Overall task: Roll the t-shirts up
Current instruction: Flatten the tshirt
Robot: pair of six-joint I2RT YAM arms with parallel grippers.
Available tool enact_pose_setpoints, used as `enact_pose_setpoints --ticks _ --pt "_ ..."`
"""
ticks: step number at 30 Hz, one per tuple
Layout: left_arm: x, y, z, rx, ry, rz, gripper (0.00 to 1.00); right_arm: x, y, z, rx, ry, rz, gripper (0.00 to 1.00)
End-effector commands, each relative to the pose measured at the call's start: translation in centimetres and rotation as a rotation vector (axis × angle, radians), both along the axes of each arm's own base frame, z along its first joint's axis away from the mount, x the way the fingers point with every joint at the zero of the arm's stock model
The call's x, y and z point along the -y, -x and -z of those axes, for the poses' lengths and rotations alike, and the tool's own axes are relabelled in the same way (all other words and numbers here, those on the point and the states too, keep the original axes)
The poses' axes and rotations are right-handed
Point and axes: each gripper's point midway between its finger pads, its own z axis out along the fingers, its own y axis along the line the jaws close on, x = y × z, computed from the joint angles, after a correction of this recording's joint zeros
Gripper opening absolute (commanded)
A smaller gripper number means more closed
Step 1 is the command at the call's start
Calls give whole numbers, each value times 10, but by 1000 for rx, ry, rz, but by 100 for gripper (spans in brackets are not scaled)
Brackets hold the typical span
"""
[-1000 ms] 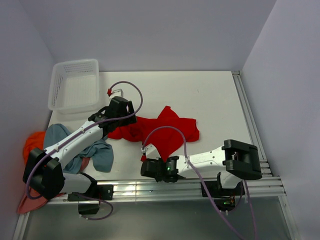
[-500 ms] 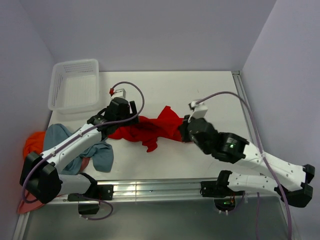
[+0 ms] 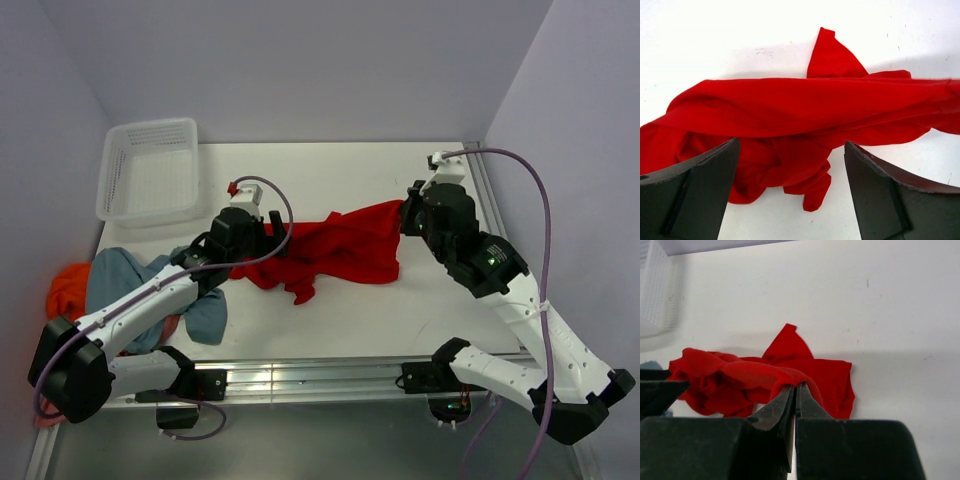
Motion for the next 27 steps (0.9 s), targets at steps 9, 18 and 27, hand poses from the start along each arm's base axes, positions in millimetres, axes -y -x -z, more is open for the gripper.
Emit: enact_pose_setpoints --ticks 9,18,27 --pt "-18 -9 -11 80 22 -141 93 49 -26 -22 41 -81 125 0" --pt "-53 -19 11 -51 54 -325 99 62 -28 -11 50 -120 137 0" --pt "-87 -56 42 -186 230 -326 90 58 -27 -8 52 -131 117 0"
